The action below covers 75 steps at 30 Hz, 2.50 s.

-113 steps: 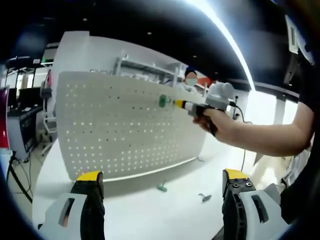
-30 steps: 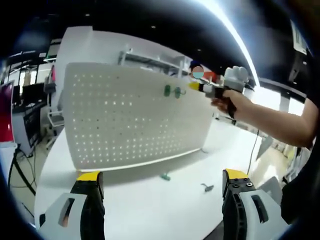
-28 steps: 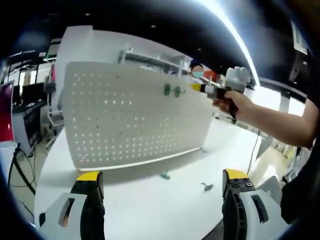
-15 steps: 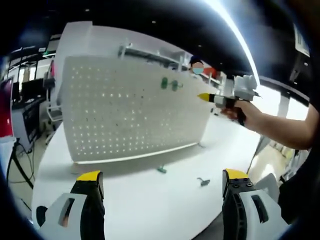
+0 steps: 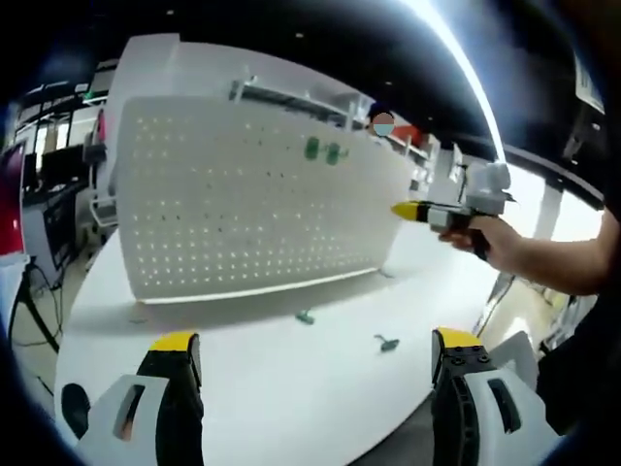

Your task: Insert the hook assembly into the mounting plate slot until the hook locks in place.

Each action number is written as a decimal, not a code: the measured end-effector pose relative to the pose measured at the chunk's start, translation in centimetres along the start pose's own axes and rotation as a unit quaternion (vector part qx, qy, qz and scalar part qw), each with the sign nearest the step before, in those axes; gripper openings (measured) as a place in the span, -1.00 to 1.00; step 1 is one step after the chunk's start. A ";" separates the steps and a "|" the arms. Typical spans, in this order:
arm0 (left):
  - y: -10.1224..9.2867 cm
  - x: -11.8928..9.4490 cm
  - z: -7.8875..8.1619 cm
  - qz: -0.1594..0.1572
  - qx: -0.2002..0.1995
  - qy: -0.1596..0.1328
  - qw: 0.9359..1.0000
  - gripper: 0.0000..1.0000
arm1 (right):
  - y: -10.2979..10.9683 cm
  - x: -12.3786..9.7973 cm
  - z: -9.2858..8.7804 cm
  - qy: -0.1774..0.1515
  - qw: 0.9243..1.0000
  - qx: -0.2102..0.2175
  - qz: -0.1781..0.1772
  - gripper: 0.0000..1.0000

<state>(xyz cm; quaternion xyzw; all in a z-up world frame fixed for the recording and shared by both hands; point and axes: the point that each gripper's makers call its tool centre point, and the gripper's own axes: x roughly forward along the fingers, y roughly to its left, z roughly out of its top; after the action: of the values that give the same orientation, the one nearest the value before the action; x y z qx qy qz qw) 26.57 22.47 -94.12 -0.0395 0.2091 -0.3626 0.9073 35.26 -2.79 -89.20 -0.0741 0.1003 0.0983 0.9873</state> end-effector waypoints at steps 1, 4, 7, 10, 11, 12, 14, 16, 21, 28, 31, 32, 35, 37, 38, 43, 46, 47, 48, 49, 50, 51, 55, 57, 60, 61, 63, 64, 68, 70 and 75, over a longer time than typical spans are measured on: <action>-0.2 0.0 -0.2 -0.001 0.000 0.002 1.000 1.00 | 0.3 -0.3 -0.7 0.009 1.000 -0.006 0.005 -0.66; -0.5 0.1 -0.5 -0.003 -0.002 0.005 1.000 1.00 | 0.7 -1.0 -2.3 0.025 1.000 -0.011 0.014 -0.66; -0.8 0.1 -0.8 -0.005 -0.002 0.008 1.000 1.00 | 1.2 -1.8 -3.8 0.040 0.999 -0.018 0.023 -0.66; -1.0 0.1 -1.0 -0.005 -0.003 0.011 1.000 1.00 | 1.6 -2.3 -4.9 0.052 0.998 -0.022 0.032 -0.66; -1.1 0.2 -1.2 -0.006 -0.003 0.014 1.000 1.00 | 1.9 -2.8 -5.8 0.060 0.997 -0.025 0.038 -0.66; -1.2 0.2 -1.3 -0.007 -0.003 0.015 1.000 1.00 | 2.2 -3.1 -6.5 0.068 0.996 -0.027 0.043 -0.66; -1.4 0.2 -1.6 -0.008 -0.004 0.017 1.000 1.00 | 2.5 -3.6 -7.4 0.078 0.995 -0.030 0.048 -0.66; -1.6 0.2 -1.8 -0.009 -0.006 0.020 1.000 1.00 | 2.8 -4.1 -8.4 0.088 0.994 -0.029 0.053 -0.65; -2.2 0.4 -2.4 -0.013 -0.009 0.026 1.000 1.00 | 3.4 -5.3 -10.3 0.110 0.992 -0.019 0.063 -0.65; -4.2 1.2 -3.9 -0.030 -0.013 0.046 0.998 1.00 | 3.8 -6.8 -11.2 0.120 0.990 -0.019 0.070 -0.65; -5.3 1.8 -4.2 -0.037 -0.015 0.051 0.998 1.00 | 3.5 -7.3 -11.0 0.120 0.990 -0.014 0.070 -0.65; -5.8 2.0 -4.3 -0.040 -0.016 0.053 0.998 1.00 | 3.3 -7.4 -10.9 0.119 0.990 -0.012 0.069 -0.65; -7.7 3.0 -4.7 -0.051 -0.020 0.062 0.997 0.99 | 2.0 -8.1 -10.3 0.116 0.991 -0.006 0.059 -0.65; -8.6 3.6 -4.8 -0.057 -0.026 0.064 0.996 0.98 | 1.2 -8.5 -10.0 0.114 0.992 -0.002 0.055 -0.65; -9.1 3.9 -4.9 -0.060 -0.028 0.065 0.996 0.98 | 0.6 -8.7 -9.8 0.114 0.992 -0.002 0.053 -0.65; -11.8 6.3 -6.0 -0.075 -0.033 0.077 0.994 0.95 | -1.4 -9.1 -9.7 0.114 0.992 -0.008 0.050 -0.65; -13.6 8.3 -6.6 -0.086 -0.038 0.082 0.992 0.93 | -2.8 -9.2 -9.6 0.111 0.993 -0.010 0.046 -0.65; -13.9 8.8 -6.8 -0.088 -0.039 0.086 0.992 0.93 | -3.1 -9.2 -9.5 0.110 0.993 -0.010 0.045 -0.65; -14.4 9.5 -7.1 -0.092 -0.041 0.087 0.991 0.93 | -3.4 -9.2 -9.6 0.108 0.993 -0.009 0.044 -0.65; -14.7 10.0 -7.3 -0.095 -0.042 0.090 0.990 0.91 | -3.6 -9.2 -9.7 0.108 0.993 -0.008 0.045 -0.65; -15.0 10.4 -7.6 -0.099 -0.043 0.095 0.990 0.91 | -3.7 -9.1 -9.9 0.109 0.993 -0.007 0.049 -0.65; -15.4 11.0 -7.9 -0.101 -0.041 0.098 0.989 0.90 | -3.7 -9.0 -10.2 0.112 0.992 -0.005 0.051 -0.65; -16.1 12.8 -9.1 -0.108 -0.047 0.113 0.987 0.87 | -3.9 -8.9 -10.3 0.111 0.992 -0.002 0.054 -0.65; -16.3 13.4 -9.8 -0.107 -0.052 0.121 0.985 0.85 | -4.3 -8.8 -10.2 0.108 0.993 0.001 0.050 -0.65; -16.8 14.5 -11.0 -0.108 -0.056 0.134 0.984 0.78 | -4.7 -8.9 -10.2 0.107 0.993 0.007 0.045 -0.65; -17.1 14.9 -11.4 -0.108 -0.058 0.139 0.983 0.78 | -5.0 -9.0 -10.2 0.107 0.993 0.010 0.042 -0.65; -17.4 15.5 -11.8 -0.109 -0.061 0.142 0.982 0.76 | -5.3 -9.1 -10.4 0.107 0.993 0.014 0.039 -0.65; -17.7 15.9 -12.1 -0.114 -0.067 0.146 0.981 0.74 | -5.4 -9.2 -10.4 0.108 0.993 0.015 0.038 -0.65; -18.6 17.4 -12.5 -0.121 -0.079 0.145 0.979 0.67 | -5.9 -9.5 -10.7 0.110 0.993 0.018 0.033 -0.65; -18.8 18.1 -13.1 -0.120 -0.081 0.152 0.978 0.66 | -6.2 -9.7 -10.9 0.112 0.993 0.026 0.028 -0.65; -18.4 19.6 -13.6 -0.108 -0.086 0.150 0.979 0.62 | -6.3 -10.1 -11.2 0.114 0.993 0.029 0.025 -0.65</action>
<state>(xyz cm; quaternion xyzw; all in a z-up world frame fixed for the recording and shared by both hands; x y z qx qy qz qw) 21.92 -3.16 -109.24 -0.0848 0.3682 -0.4404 0.8144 24.82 -12.61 -97.07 -0.0540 0.2165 0.1108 0.9685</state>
